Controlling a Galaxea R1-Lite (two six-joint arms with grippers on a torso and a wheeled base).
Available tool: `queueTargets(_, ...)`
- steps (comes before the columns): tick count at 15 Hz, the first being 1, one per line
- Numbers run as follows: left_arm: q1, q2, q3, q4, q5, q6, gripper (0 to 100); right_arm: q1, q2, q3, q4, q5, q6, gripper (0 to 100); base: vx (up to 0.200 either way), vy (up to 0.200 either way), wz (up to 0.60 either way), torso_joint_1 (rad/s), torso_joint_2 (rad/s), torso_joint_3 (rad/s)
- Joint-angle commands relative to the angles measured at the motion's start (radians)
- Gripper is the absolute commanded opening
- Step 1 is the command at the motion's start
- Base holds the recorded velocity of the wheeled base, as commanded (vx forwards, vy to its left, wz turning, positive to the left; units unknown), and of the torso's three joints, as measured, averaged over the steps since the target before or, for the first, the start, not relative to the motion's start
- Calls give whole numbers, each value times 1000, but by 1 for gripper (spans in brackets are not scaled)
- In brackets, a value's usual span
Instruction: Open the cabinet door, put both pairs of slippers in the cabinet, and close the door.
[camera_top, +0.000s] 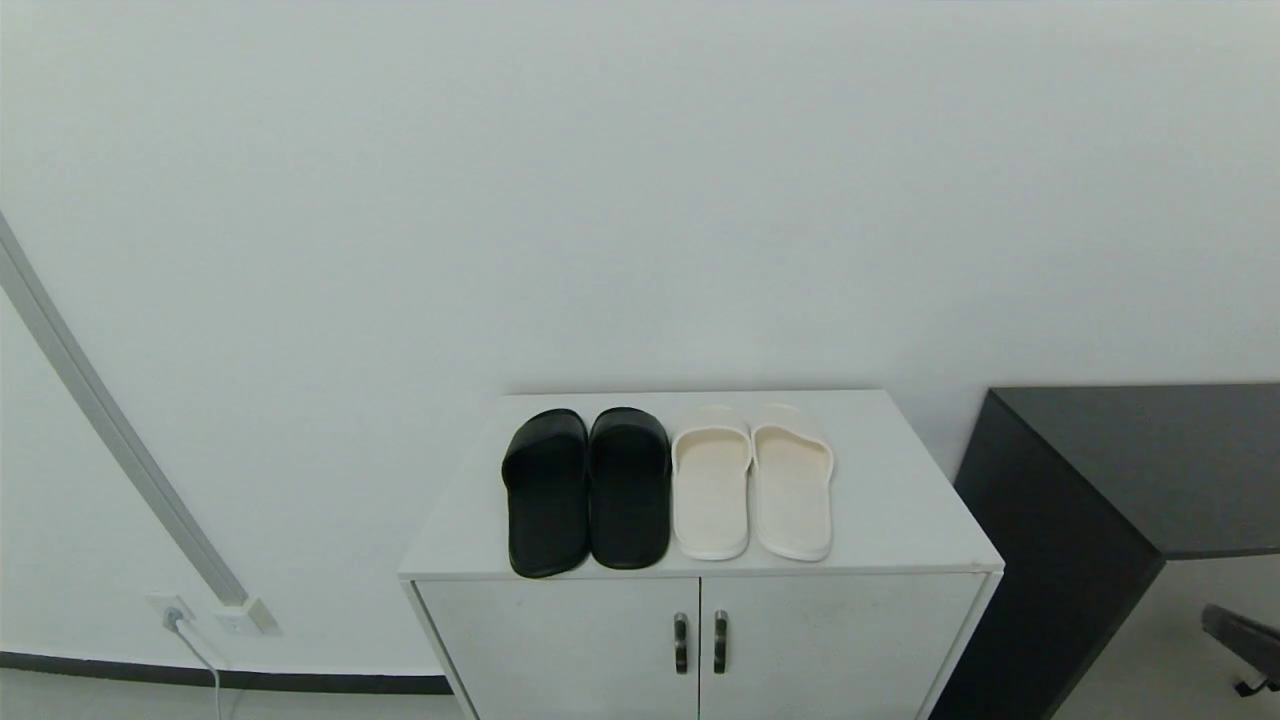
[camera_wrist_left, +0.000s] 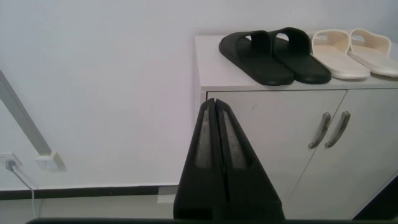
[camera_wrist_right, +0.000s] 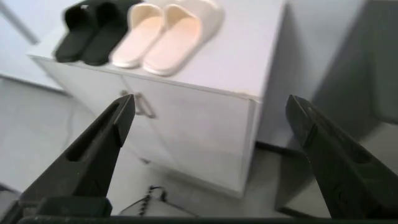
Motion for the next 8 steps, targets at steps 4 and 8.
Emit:
queueTargets(4, 0, 2, 0, 0, 0, 0, 0, 483, 389, -247, -24, -342, 198, 100, 0, 0, 0, 0, 0, 0)
queueTargets(8, 0, 2, 0, 0, 0, 0, 0, 561, 675, -367, -129, -440, 253, 100, 0, 0, 0, 0, 0, 0)
